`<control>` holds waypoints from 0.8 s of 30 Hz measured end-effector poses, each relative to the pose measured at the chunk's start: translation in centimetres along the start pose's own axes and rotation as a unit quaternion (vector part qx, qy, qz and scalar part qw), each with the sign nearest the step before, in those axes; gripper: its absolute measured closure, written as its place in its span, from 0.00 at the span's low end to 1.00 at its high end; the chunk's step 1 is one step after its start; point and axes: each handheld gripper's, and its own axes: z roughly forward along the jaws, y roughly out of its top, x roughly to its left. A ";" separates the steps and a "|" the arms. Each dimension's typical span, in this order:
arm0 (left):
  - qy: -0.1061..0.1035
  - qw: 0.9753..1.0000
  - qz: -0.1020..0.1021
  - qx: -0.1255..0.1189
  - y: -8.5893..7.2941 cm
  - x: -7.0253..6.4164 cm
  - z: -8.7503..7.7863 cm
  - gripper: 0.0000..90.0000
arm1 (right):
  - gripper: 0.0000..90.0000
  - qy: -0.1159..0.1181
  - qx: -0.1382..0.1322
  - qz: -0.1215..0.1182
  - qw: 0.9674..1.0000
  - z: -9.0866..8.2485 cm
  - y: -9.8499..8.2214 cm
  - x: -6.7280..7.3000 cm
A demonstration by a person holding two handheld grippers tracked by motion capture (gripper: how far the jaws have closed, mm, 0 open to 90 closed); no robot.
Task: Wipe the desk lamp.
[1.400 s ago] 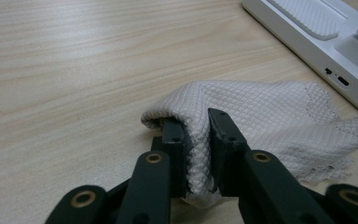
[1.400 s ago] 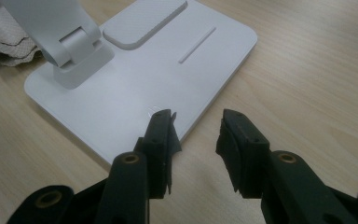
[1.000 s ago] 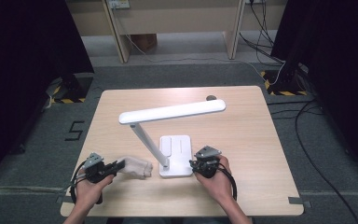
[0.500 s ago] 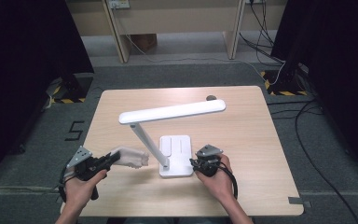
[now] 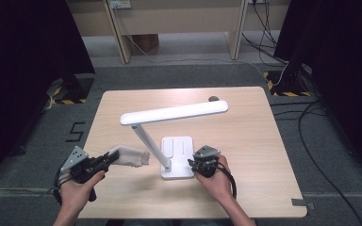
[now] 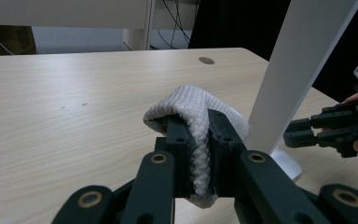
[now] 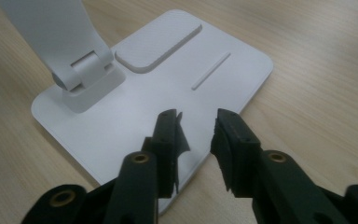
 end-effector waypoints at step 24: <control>-0.017 0.999 0.033 -0.035 4.0 -1.3 -1.0 0.89 | 1.00 0.009 0.023 -0.017 1.000 1.2 -0.3 0.7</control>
